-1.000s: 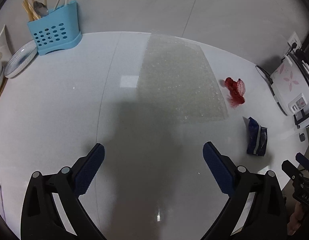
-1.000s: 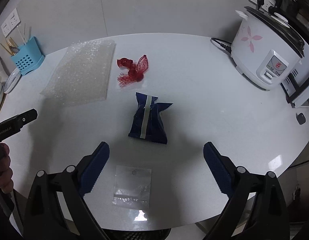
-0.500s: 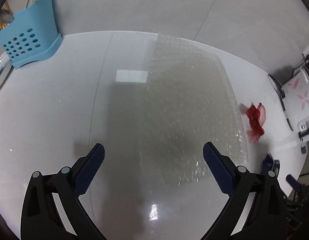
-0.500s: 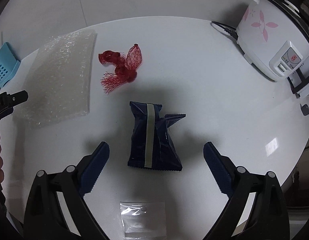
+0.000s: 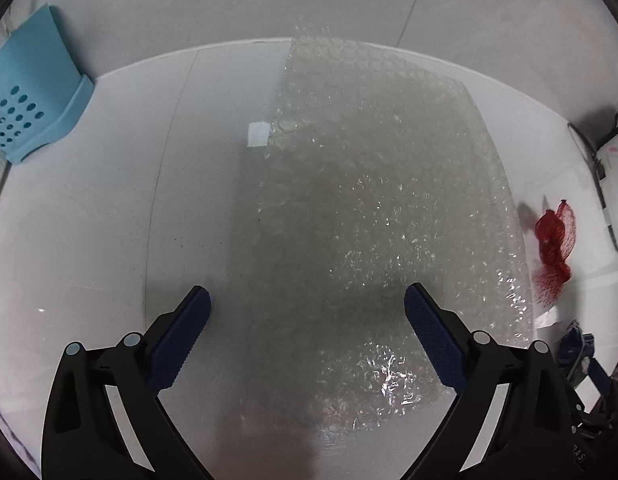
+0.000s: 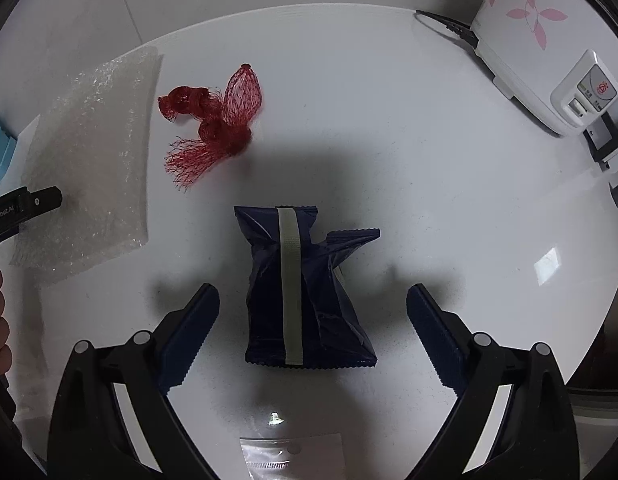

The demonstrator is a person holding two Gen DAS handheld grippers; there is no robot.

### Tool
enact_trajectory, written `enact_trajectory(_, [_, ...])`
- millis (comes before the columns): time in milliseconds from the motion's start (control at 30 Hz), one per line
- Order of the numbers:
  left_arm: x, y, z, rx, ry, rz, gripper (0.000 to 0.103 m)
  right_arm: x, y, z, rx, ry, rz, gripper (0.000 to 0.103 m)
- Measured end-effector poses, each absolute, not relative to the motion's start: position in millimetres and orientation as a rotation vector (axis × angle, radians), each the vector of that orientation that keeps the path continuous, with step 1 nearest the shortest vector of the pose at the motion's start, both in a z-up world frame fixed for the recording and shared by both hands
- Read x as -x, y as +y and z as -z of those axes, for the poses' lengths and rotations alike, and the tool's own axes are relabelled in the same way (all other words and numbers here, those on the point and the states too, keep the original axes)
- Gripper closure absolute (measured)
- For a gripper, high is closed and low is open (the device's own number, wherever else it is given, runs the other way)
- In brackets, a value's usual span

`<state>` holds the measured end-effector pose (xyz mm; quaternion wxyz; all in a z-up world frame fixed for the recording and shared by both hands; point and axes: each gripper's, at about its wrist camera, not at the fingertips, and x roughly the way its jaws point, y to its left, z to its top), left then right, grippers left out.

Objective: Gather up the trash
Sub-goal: 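Grasp the blue wrapper with the right tool while the left tool grasps the bubble wrap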

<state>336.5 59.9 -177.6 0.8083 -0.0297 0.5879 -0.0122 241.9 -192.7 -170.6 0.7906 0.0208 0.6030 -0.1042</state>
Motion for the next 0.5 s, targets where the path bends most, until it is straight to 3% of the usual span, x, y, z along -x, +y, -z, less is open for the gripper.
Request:
enact_trajectory(100, [-333.9,50.3,173.8,0.015,1.271,0.037,0.028,-243.2,-193.0,174.8,-0.056,1.317,0.207,0.031])
enact_trajectory(133, [-332.7,47.1,171.7,0.010,1.279,0.046,0.039,-243.5,-192.8,176.2,-0.058,1.323,0.202,0.037])
enact_trajectory(233, [-329.1,42.4,168.6,0.004,1.305,0.045,0.059,-243.1,-191.2,176.1,-0.059,1.314,0.191,0.045])
enact_trajectory(333, [-327.8,41.9,168.0,0.000,1.299,0.045,0.066,-243.1,-187.1,175.4,-0.060,1.310,0.166,0.056])
enact_trajectory(500, [-322.5,51.4,166.7,0.032,1.275,0.038,0.085,-242.9,-177.4,174.2,-0.016,1.291,0.159,0.065])
